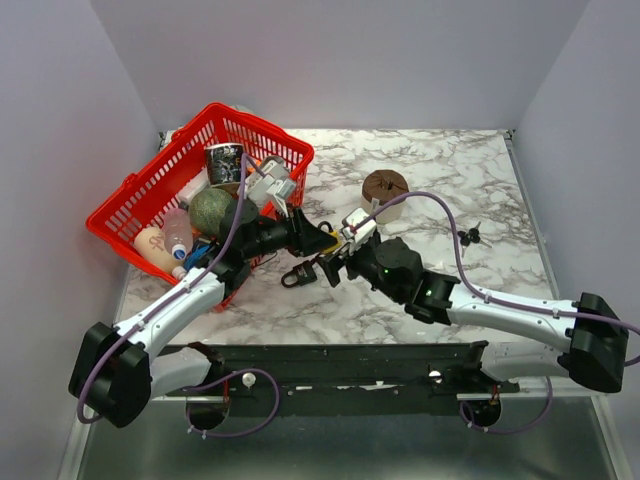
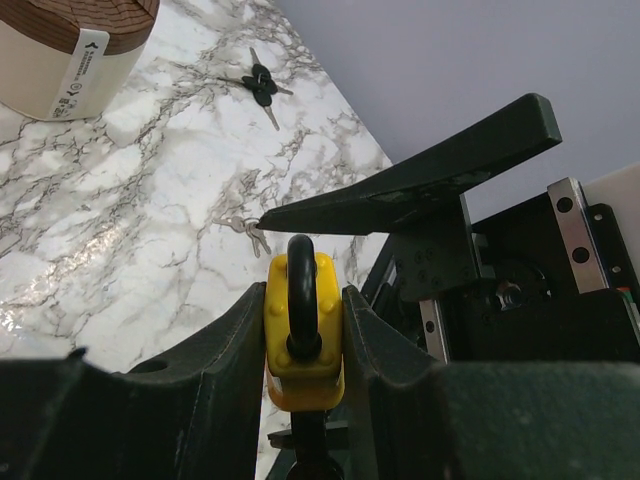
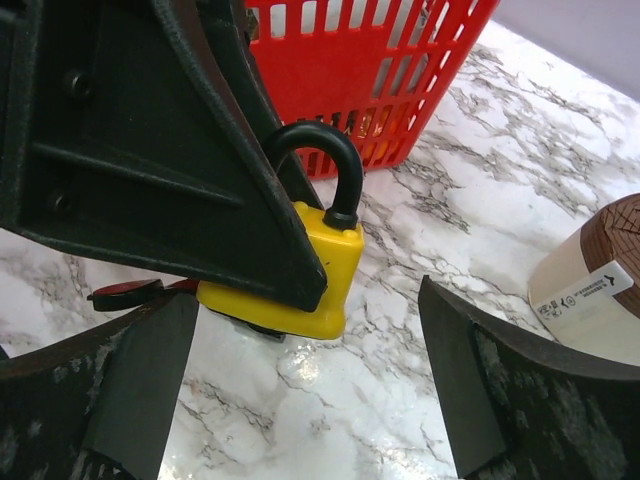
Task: Unlock with the key
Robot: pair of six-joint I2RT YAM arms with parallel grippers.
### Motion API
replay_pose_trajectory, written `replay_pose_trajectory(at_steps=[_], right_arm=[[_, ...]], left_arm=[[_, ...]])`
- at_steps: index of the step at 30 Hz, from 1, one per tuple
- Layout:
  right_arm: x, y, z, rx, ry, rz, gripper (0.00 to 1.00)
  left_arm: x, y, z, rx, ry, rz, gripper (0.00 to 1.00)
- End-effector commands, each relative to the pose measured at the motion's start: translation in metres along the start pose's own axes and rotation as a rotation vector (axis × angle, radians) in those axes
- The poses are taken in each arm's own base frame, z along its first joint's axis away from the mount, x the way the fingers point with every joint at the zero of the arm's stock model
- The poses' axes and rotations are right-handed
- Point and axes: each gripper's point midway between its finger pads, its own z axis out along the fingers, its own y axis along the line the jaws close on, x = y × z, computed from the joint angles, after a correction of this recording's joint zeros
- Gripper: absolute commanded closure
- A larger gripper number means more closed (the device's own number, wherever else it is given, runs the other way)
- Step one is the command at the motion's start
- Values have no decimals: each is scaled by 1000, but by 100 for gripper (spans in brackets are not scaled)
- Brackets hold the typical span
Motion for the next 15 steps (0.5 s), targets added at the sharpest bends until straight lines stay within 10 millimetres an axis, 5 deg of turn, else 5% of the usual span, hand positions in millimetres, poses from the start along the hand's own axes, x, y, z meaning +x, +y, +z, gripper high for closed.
replay_pose_trajectory(at_steps=[1,15], right_arm=[[-18,-3,9,57,-76,87,4],[-37,2,11,39,-176,186,18]], left_arm=[[-5,-14,2,72,-26,-4,100],[1,-17,5,87,-12,-19,100]])
